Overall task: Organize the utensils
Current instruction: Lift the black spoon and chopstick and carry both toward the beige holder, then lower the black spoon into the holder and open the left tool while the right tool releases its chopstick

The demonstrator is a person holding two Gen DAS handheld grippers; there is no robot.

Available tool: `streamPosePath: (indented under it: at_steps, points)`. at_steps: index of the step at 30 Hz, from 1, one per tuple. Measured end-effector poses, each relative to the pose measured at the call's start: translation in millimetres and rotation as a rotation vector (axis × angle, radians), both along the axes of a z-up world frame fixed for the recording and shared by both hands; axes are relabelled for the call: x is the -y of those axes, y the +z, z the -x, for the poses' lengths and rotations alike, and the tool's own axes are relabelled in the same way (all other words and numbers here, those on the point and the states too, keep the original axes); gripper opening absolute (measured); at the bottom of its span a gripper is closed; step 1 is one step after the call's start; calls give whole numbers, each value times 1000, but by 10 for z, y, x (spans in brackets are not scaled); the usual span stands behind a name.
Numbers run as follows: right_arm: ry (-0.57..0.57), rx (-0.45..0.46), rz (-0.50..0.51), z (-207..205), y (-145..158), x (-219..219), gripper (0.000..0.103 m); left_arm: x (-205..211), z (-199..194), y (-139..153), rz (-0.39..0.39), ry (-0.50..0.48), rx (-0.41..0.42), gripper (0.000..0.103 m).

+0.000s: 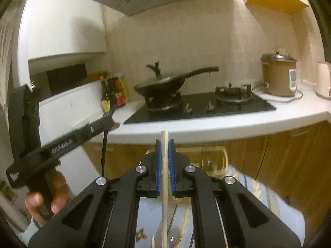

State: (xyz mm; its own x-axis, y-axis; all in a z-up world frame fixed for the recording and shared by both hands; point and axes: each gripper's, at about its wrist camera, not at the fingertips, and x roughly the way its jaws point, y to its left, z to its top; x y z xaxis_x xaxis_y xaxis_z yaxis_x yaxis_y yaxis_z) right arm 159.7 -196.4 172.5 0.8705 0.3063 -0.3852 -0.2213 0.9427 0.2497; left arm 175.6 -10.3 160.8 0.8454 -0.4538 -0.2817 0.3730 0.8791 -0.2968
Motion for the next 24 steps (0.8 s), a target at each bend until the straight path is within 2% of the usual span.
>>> streamPosePath:
  at_steps: [6,15,24]
  points:
    - [-56,75,-24,-483,197,30,5,101,-358,-89,-28,33,15,5]
    - [-149,182,-31,-1038,298,48,5,36,-819,-322,14,36,-9,5]
    - [-222,318,146,-1164,25,-295,5,18,-1046,-621,41,-1,-12,5]
